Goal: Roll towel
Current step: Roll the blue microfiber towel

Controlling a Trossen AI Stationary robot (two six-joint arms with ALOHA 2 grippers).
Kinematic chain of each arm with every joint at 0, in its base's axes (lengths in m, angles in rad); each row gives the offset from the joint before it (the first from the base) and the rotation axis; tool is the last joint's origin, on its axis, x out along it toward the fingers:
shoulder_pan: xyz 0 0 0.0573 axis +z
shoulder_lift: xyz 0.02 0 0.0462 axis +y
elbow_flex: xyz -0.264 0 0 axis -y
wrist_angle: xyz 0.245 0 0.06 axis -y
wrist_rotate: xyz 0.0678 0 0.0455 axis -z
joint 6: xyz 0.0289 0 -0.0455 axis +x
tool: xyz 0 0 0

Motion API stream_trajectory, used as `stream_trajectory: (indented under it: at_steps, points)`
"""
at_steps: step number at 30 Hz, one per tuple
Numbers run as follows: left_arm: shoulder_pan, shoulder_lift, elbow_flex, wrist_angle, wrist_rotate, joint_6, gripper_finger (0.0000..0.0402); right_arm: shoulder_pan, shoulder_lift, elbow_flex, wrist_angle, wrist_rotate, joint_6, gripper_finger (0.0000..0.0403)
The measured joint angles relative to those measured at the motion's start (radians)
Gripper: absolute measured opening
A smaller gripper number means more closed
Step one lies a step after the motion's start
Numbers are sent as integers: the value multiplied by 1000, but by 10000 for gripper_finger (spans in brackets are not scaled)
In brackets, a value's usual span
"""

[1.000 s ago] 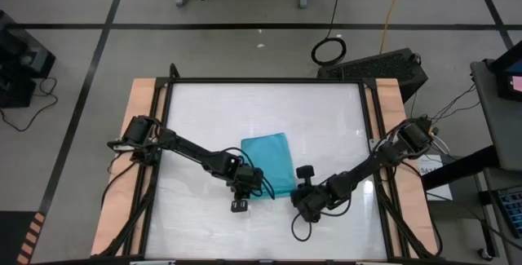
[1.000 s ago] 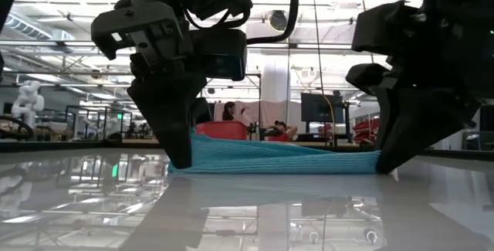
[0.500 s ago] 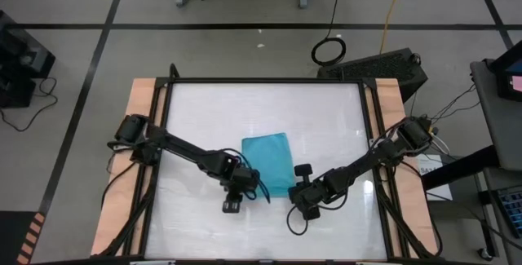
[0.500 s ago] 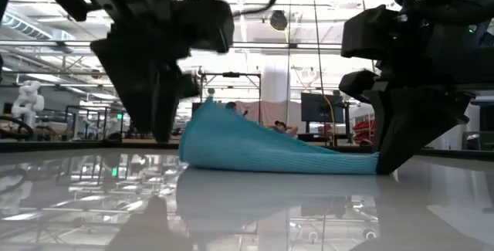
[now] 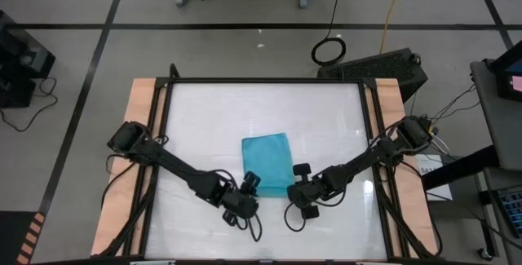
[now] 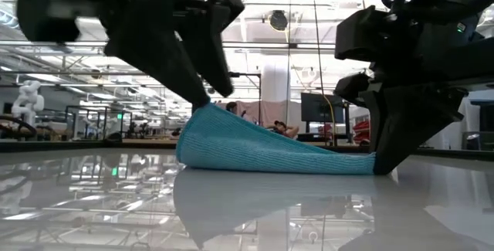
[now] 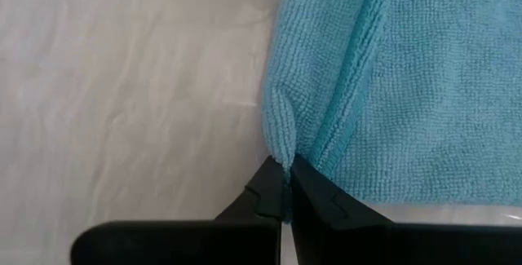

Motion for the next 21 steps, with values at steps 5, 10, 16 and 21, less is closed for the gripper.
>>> stream_trajectory:
  at_steps: [5, 10, 16, 21]
  points:
    - [55, 57, 0, -45, -2, -15, 196, 1, 0, 0, 2, -1, 7, 2]
    - [105, 83, 0, -81, 101, -123, 237, 1, 1, 0, 4, 2, 14, 2]
    - [131, 94, 2, -147, 190, -262, 227, 1, 1, 0, 5, 4, 15, 2]
    - [119, 100, 3, -146, 176, -301, 138, -1, 1, 1, 8, 4, 16, 2]
